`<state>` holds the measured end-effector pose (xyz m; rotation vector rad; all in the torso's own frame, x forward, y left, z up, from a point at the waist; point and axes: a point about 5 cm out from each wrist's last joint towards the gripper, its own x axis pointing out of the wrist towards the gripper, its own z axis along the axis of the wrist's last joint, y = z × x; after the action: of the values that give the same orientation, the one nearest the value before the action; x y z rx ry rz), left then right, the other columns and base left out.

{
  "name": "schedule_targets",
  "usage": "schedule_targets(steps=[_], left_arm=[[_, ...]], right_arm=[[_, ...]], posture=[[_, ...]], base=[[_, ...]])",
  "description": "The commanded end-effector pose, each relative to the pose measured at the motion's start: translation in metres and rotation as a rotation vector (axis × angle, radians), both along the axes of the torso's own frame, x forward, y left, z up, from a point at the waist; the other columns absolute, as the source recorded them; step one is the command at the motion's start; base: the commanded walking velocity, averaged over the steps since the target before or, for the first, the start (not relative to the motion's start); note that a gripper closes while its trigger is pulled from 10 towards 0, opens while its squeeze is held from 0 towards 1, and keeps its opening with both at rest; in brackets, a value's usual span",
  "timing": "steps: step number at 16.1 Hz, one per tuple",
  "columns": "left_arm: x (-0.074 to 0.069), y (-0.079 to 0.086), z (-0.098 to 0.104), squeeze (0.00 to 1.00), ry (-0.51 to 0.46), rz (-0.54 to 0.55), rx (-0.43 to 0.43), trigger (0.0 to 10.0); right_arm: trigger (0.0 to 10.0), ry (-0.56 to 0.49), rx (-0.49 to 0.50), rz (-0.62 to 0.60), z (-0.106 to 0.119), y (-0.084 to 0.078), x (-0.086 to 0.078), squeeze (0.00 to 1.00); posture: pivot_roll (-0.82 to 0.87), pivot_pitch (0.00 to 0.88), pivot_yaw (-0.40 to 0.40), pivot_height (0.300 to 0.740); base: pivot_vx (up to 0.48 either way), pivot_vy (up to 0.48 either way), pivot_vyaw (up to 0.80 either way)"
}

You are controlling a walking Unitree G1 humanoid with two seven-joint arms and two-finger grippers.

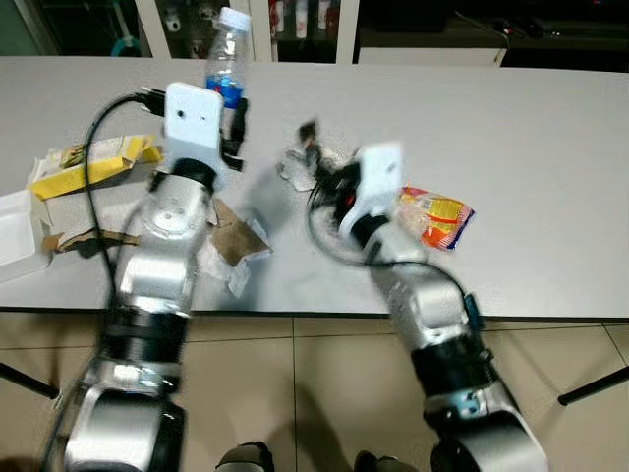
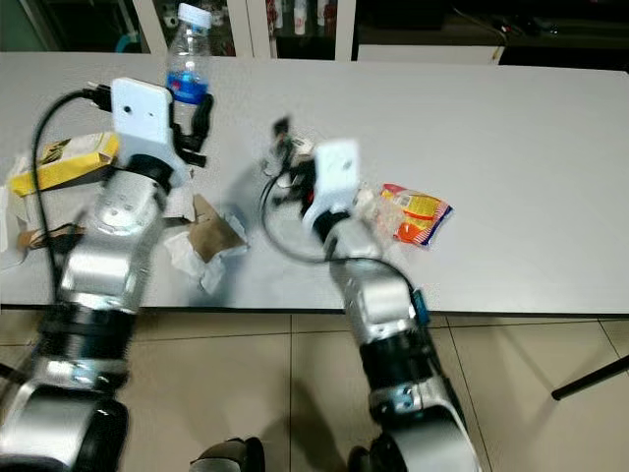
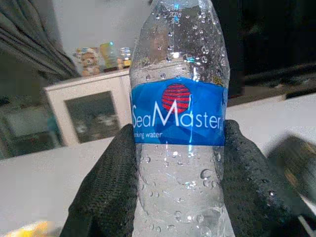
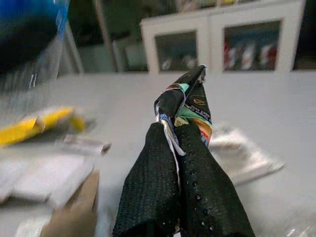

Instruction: Picking trash to rubbish bin

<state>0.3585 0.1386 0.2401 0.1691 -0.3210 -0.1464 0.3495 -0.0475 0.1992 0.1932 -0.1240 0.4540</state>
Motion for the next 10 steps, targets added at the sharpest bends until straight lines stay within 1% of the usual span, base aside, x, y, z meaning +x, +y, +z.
schedule_targets(steps=[1,2,4,5,7,8,9,10], left_arm=[[-0.004,-0.011,-0.004,0.00,0.008,-0.035,-0.007,10.0],[-0.005,-0.016,-0.006,0.00,0.010,-0.052,-0.014,10.0],[-0.010,-0.029,-0.013,0.00,0.023,-0.084,-0.036,10.0],[-0.013,-0.031,-0.018,0.00,0.026,-0.086,-0.031,10.0],[-0.013,-0.029,-0.019,0.00,0.025,-0.073,-0.048,10.0],[-0.014,-0.025,-0.018,0.00,0.014,-0.052,-0.067,10.0],[-0.014,-0.022,-0.017,0.00,0.006,-0.039,-0.078,10.0],[-0.016,-0.017,-0.020,0.00,0.003,-0.008,-0.101,10.0]], right_arm=[[1.8,-0.056,0.020,-0.035,0.016,-0.004,0.002,0.00],[10.0,-0.075,0.020,-0.060,0.020,-0.007,0.003,0.00],[10.0,-0.123,0.049,-0.137,0.034,-0.020,0.006,0.00],[10.0,-0.166,0.078,-0.199,0.041,-0.032,0.006,0.00],[10.0,-0.182,0.090,-0.241,0.043,-0.039,0.006,0.00],[10.0,-0.188,0.098,-0.288,0.041,-0.047,0.006,0.00],[10.0,-0.186,0.102,-0.312,0.039,-0.052,0.005,0.00],[10.0,-0.174,0.115,-0.371,0.032,-0.062,0.002,0.00]], posture=[[0.05,0.045,0.014,0.740],[0.05,0.045,0.015,0.740],[0.05,0.042,0.015,0.740],[0.05,0.041,0.014,0.740],[0.05,0.040,0.014,0.740],[0.05,0.039,0.014,0.740],[0.05,0.037,0.014,0.740],[0.05,0.030,0.015,0.740]], base=[[0.000,0.000,0.00],[0.000,0.000,0.00],[0.000,0.000,0.00],[0.000,0.000,0.00],[0.000,0.000,0.00],[0.000,0.000,0.00],[0.000,0.000,0.00],[0.000,0.000,0.00]])
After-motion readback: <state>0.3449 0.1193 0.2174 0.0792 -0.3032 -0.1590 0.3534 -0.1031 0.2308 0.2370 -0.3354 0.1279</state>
